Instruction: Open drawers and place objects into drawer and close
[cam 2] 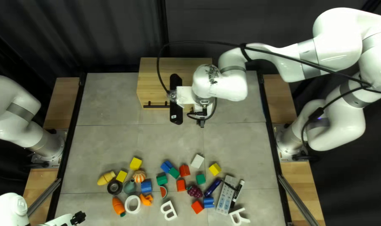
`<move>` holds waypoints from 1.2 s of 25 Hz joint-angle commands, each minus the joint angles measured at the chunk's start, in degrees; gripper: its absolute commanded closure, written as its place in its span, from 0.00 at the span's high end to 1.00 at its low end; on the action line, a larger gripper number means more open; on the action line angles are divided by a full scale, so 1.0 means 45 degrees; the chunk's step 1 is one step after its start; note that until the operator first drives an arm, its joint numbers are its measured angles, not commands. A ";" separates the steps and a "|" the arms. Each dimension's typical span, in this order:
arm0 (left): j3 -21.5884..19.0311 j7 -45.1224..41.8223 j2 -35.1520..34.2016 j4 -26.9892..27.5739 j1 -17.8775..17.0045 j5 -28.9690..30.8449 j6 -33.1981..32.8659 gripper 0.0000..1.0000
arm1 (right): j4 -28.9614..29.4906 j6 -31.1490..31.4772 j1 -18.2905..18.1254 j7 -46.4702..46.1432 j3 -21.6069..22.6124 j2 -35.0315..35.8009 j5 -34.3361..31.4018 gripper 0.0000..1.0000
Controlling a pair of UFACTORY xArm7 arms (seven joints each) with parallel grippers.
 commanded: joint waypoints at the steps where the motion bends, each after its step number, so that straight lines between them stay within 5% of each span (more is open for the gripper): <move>1: 0.0000 0.0000 0.0000 0.0000 0.0000 0.0000 0.0000 1.00 | -0.0238 -0.0240 -0.0100 -0.0204 -0.0138 -0.0174 -0.0051 1.00; 30: 0.0000 0.0000 0.0000 0.0000 0.0000 0.0000 0.0000 1.00 | 0.0514 -0.0673 -0.0443 -0.0483 -0.0539 0.1521 -0.0202 1.00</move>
